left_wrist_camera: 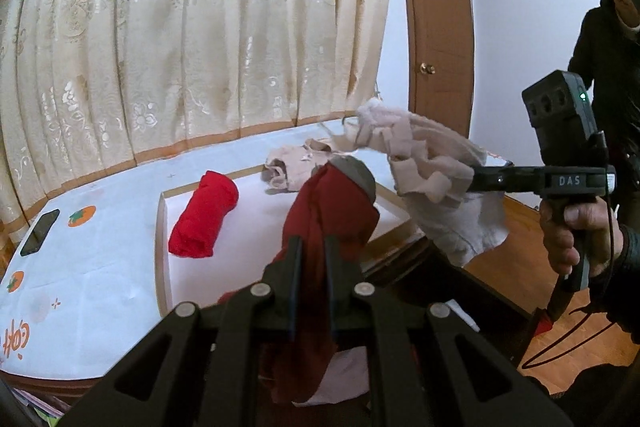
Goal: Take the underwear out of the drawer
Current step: 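Lift the dark red garment out of the drawer with the left gripper while the right holds the pink underwear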
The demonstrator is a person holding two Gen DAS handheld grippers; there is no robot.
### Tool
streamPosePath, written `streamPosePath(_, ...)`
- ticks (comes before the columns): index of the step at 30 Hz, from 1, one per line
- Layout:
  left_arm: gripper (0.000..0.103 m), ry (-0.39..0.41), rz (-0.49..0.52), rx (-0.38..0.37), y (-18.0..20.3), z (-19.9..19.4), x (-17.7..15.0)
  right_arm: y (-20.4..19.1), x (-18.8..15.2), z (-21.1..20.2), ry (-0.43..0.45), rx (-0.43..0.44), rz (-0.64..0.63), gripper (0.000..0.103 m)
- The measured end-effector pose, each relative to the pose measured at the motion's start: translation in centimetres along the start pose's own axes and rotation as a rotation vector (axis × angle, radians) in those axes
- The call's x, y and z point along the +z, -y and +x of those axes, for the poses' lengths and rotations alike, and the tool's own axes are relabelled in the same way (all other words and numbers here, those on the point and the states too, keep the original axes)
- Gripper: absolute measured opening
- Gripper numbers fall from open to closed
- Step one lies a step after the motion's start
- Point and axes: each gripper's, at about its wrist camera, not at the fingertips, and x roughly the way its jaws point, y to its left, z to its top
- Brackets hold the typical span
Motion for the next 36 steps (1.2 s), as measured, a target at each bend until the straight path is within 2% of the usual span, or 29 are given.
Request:
streamPosePath(7, 0.001, 0.006, 0.002, 0.006, -0.4, 0.7, 0.7, 0.3, 1.1, 1.3, -0.013, -0.009, -0.005, 0.028)
streamPosePath(11, 0.001, -0.057, 0.003, 0.004, -0.4, 2.0, -0.1, 0.8, 0.7, 1.7, -0.021, -0.012, 0.016, 0.028)
streamPosePath(15, 0.004, -0.072, 0.015, 0.002, 0.4, 1.3, -1.5, 1.4, 0.1, 1.3, -0.017, -0.014, 0.043, 0.028)
streamPosePath(17, 0.013, -0.091, 0.05, -0.027, 1.2, 0.6, -3.0, 1.7, -0.3, 0.8, -0.017, -0.02, 0.048, 0.028)
streamPosePath(18, 0.027, -0.114, 0.071, -0.024, 1.5, 0.6, -3.8, 1.8, -0.5, 0.5, -0.019, -0.018, 0.05, 0.028)
streamPosePath(19, 0.037, -0.152, 0.092, -0.024, 1.8, 0.7, -4.9, 2.0, -0.8, 0.4, -0.025, -0.021, 0.051, 0.028)
streamPosePath(24, 0.038, -0.311, 0.09, -0.083, 2.8, 2.1, -7.8, 2.4, -1.8, 0.0, -0.049, -0.027, 0.049, 0.028)
streamPosePath(28, 0.066, -0.46, 0.084, -0.091, 3.6, 5.5, -9.3, 2.2, -2.2, 0.3, -0.056, -0.013, 0.048, 0.028)
streamPosePath(30, 0.068, -0.509, 0.062, -0.089, 3.5, 6.6, -9.9, 1.9, -2.5, 0.5, -0.061, -0.003, 0.046, 0.028)
streamPosePath(34, 0.082, -0.624, 0.106, -0.071, 4.2, 8.5, -11.5, 1.3, -2.9, 0.9, -0.066, 0.02, 0.042, 0.028)
streamPosePath(36, 0.081, -0.66, 0.11, -0.091, 4.3, 9.3, -12.5, 1.3, -3.0, 1.0, -0.066, 0.028, 0.047, 0.028)
